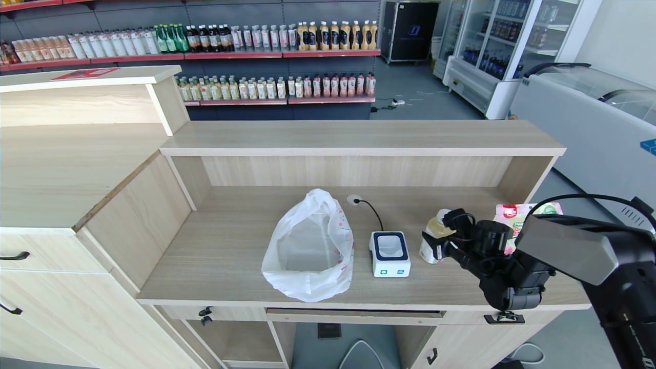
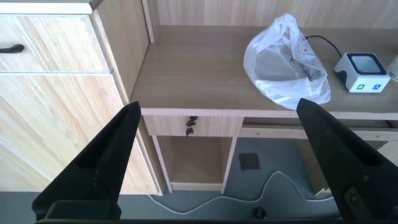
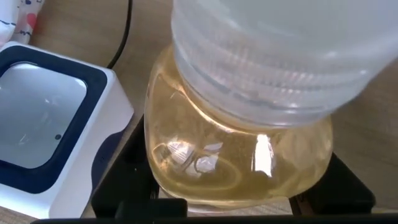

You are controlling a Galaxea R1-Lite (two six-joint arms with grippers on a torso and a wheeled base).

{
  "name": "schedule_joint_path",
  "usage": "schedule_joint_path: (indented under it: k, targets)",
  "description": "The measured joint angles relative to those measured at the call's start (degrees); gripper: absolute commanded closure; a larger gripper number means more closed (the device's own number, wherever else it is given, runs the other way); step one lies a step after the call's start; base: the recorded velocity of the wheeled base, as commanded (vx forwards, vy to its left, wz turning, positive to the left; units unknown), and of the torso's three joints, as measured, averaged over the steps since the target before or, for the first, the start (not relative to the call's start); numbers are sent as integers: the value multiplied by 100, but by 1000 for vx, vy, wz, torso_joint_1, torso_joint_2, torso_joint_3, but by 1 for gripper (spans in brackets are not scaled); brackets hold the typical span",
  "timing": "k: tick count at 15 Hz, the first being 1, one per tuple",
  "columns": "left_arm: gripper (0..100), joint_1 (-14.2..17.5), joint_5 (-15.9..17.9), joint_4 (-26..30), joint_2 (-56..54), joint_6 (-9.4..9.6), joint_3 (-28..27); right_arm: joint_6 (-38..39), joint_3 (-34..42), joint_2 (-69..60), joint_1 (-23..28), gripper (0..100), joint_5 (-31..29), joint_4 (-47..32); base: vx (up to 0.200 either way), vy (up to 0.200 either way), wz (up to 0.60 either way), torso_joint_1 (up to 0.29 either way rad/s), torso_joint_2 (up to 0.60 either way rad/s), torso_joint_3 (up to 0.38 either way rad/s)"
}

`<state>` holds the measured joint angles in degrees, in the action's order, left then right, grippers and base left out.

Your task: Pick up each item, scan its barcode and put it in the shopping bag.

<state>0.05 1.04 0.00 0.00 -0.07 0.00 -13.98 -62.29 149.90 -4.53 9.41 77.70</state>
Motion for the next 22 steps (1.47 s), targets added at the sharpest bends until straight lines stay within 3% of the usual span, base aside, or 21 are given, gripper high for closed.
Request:
schedule_joint_path:
  k: [8,15,18,22]
  targets:
    - [0,5,2,0,0,0,0,532,301,-563,-12,100,134,-396,0,0,0,0,0,0]
    - [0,2,2,0,0,0,0,1753,1627,-3226,96,100,813,-1596,0,0,0,0,0,0]
    - [0,2,2,0,0,-2,0,2480,1897,-4463,379,100,1864,-2627,0,0,0,0,0,0]
    - [0,2,0,0,0,0,0,3708,1991,-5786,919,100,4086,-3079,0,0,0,0,0,0]
